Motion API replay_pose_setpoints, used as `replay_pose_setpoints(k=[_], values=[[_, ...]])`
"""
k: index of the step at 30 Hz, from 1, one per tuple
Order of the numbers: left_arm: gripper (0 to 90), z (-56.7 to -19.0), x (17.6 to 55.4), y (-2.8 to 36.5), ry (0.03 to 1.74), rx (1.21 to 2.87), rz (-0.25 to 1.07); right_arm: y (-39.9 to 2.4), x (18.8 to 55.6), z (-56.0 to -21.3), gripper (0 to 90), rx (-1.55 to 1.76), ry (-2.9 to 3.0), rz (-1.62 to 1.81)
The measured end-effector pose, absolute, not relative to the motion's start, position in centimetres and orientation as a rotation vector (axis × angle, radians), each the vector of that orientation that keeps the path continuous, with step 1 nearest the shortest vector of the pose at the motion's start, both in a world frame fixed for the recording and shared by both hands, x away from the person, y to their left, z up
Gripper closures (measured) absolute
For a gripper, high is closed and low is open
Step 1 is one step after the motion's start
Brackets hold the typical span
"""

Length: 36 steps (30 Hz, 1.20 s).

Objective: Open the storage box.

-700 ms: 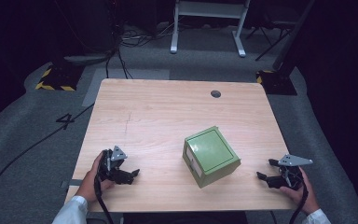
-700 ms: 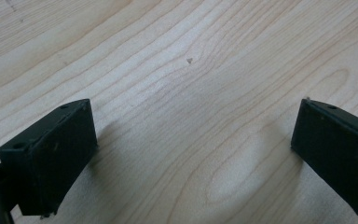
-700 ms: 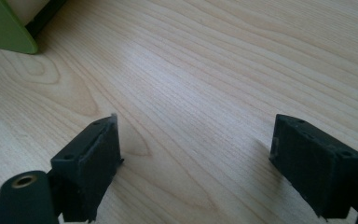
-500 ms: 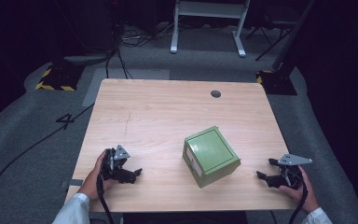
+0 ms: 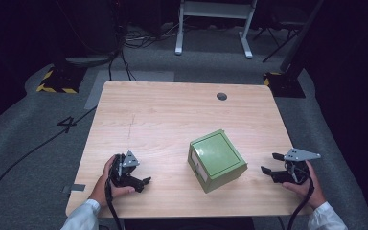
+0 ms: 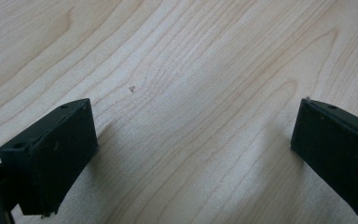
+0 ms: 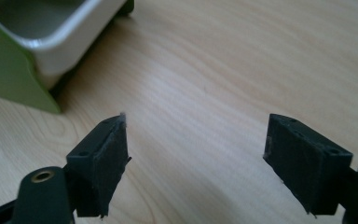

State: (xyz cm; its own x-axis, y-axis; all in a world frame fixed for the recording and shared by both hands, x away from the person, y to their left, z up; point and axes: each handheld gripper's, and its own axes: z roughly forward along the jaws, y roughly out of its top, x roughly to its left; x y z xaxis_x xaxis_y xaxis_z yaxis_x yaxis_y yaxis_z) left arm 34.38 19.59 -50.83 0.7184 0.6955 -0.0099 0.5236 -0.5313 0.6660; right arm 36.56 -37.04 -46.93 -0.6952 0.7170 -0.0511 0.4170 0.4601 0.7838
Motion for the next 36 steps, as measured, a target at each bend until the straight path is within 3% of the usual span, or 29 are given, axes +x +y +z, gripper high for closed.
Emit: replay_pose_setpoints(k=[12,31,36], values=[[0.5,-50.8,34.4,19.6,0.922,2.259,0.339,-32.4,39.3,-43.1,28.4,0.794,2.376,1.08],[0.5,-50.9,34.4,19.6,0.923,2.257,0.34,-28.1,42.4,-43.5,33.6,0.738,2.512,1.134],[0.5,-50.9,34.4,19.6,0.923,2.257,0.339,-27.5,42.6,-44.4,40.5,0.732,2.55,1.094]])
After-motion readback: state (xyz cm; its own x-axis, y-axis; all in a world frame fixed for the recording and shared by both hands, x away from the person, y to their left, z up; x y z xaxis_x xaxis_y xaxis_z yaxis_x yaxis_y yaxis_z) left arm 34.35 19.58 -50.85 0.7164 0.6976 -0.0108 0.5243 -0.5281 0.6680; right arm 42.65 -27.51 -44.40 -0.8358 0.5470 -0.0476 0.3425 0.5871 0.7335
